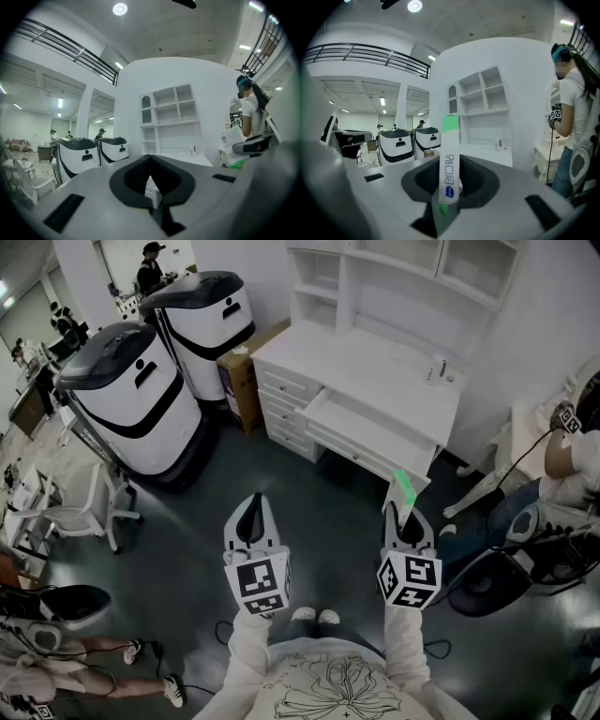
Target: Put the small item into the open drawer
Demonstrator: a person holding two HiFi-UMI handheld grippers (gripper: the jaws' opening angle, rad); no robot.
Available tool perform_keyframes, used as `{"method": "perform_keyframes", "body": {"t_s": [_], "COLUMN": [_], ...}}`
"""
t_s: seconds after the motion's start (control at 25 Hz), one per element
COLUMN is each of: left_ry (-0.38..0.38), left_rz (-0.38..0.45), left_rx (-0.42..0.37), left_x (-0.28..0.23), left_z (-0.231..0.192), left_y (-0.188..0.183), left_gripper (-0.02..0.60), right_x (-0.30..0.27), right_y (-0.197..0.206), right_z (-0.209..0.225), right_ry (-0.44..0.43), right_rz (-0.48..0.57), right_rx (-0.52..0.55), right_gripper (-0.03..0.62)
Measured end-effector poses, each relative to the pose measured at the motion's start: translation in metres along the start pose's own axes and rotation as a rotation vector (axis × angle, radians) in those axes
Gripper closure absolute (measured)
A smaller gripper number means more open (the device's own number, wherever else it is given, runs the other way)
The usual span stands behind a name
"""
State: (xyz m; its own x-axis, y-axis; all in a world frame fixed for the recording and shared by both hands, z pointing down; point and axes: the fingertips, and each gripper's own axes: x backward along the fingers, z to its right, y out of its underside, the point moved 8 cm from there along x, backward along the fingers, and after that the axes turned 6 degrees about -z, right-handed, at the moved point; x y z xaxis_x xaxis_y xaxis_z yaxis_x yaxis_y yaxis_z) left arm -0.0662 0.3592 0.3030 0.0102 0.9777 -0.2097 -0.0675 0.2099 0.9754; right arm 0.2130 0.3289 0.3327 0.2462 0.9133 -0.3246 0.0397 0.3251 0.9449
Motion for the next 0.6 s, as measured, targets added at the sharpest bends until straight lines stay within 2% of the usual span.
{"method": "perform_keyframes", "body": {"t_s": [0.6], "left_ry": [-0.027], "left_rz": [-0.024], "left_rx": [0.007], "left_x": [-0.013], "left_z": [0.028], "left_y": [0.013], "left_gripper": [0.58], "right_x": [-0.015], "right_y": [0.011], "right_z": [0.029], "right_ry": [-0.043], "right_rz": [-0.024], "right_rx": [0.019], "right_gripper": [0.505]}}
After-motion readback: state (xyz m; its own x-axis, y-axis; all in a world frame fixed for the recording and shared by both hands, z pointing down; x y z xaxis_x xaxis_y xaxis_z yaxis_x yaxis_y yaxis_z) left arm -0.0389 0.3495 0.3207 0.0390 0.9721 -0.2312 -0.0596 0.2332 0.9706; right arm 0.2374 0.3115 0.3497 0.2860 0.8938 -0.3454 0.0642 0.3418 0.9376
